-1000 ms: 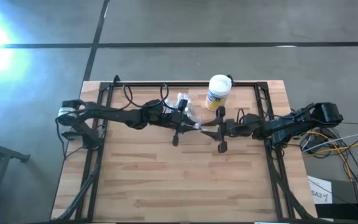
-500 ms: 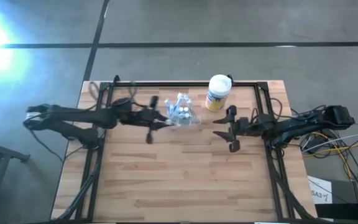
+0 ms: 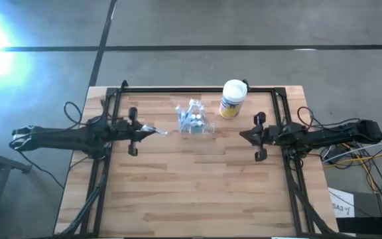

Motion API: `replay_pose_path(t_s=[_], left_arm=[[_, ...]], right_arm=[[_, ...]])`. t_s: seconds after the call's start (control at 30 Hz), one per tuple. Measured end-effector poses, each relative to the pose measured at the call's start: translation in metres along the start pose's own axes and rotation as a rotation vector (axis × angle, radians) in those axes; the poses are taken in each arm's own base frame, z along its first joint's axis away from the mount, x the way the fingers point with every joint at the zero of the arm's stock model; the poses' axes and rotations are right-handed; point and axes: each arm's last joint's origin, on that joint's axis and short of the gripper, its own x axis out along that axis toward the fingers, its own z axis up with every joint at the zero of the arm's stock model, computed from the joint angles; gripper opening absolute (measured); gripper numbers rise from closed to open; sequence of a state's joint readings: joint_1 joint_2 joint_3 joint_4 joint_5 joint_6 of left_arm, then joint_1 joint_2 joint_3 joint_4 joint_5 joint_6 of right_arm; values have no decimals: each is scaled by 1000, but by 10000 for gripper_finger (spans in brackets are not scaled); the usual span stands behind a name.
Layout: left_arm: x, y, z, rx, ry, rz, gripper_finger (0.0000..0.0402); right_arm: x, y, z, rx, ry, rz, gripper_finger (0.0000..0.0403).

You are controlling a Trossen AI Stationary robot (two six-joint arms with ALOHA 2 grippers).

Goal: Pick & Place toothbrushing station
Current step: Put the blue toothbrush into the transparent organizer

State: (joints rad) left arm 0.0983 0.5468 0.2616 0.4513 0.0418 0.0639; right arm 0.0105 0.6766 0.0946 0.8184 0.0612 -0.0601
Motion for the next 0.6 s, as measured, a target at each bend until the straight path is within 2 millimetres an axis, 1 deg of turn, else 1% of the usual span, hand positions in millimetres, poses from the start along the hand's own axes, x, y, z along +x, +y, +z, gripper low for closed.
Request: replay_pose_path(t_s=[0.13,0.3,0.53,0.6], left_arm=[[-16,0,-9,-16,-37,31,20],[-29,-1,-18,-18,-79,36,20],[-38,-1,-23,-12,-90,83,20],[-39,-1,-28,-12,-65,81,20]], right_arm=[[-9,0,-4,-7,-10,1,12],[-19,-1,-6,-16,-45,2,8],[-25,-1,-6,-14,-11,6,8],[-26,-1,-6,-15,-8,6,8]])
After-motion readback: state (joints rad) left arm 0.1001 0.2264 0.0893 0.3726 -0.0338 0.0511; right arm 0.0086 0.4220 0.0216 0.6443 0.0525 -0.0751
